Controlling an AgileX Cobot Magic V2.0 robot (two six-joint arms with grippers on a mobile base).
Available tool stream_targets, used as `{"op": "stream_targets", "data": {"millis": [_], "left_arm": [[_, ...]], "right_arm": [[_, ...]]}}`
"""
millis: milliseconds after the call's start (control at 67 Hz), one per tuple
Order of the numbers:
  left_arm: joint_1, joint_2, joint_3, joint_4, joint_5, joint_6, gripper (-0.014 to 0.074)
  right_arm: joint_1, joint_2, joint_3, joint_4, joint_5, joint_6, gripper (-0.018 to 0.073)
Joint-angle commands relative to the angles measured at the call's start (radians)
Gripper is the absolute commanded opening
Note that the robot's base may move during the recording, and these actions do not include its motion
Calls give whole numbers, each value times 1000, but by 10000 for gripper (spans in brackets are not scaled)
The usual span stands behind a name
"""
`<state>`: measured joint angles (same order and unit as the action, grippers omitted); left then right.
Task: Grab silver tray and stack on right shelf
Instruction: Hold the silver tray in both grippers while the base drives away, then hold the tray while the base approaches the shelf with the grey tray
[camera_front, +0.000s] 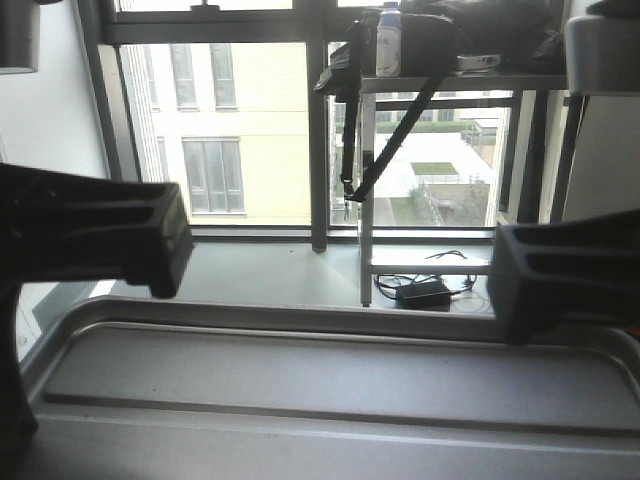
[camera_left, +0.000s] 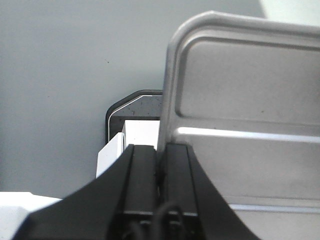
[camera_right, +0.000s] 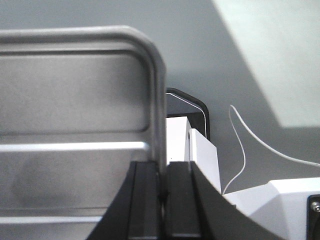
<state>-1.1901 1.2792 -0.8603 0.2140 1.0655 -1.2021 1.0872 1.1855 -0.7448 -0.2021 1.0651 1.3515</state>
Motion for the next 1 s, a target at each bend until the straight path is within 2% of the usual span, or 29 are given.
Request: {"op": "stream_targets", "data": {"millis": [0,985], "left_arm": [[-1,-22,-13,69,273,-10,-100],[-1,-22,-13,69,273,-10,-100]], "right_arm": [[-7,-20,-15,-57,229,-2,70],[-7,-20,-15,-57,229,-2,70]]}}
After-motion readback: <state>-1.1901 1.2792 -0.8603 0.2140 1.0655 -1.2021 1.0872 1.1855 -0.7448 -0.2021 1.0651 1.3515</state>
